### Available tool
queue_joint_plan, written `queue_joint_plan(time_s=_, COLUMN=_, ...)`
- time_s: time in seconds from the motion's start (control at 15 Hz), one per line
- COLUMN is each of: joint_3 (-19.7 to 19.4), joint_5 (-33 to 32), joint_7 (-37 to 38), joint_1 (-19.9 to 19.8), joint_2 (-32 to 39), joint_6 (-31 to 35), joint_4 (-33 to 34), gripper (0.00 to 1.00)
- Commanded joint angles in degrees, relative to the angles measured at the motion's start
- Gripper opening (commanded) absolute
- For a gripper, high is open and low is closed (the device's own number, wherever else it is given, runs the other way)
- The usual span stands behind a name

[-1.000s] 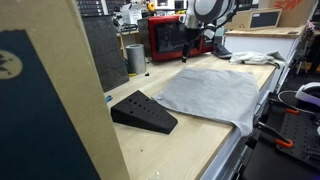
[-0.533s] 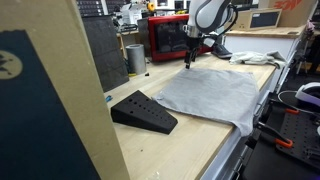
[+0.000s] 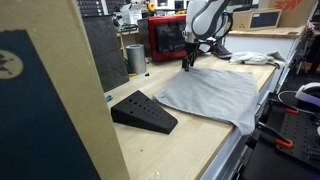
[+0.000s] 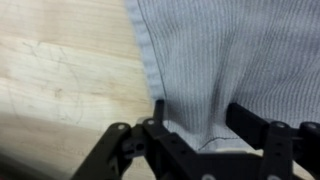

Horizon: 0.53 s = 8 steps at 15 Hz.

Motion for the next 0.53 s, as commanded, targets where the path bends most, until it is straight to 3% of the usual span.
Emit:
queue_joint_plan(time_s=0.0, joint_3=-0.9, joint_5=-0.7, joint_7=2.8, joint_1=0.0, joint_2=0.7, joint_6=0.6, joint_4=1.4, gripper=0.36)
queue_joint_plan(time_s=0.27, joint_3=-2.5, joint_5=-2.9, joint_7=4.5, joint_1=0.8, joint_2=0.5, joint_6=1.1, joint_4=2.5, gripper=0.05)
queue_joint_plan(time_s=0.33, joint_3=-3.3, joint_5=-4.1, joint_7=5.2, joint_1=1.2, joint_2=0.4, joint_6=1.4, joint_4=2.8, gripper=0.01)
queue_joint_plan(time_s=0.47, joint_3=-5.3, joint_5=-7.7, joint_7=7.5, joint_1=2.1, joint_2=0.2, joint_6=1.6, joint_4=3.3, gripper=0.0)
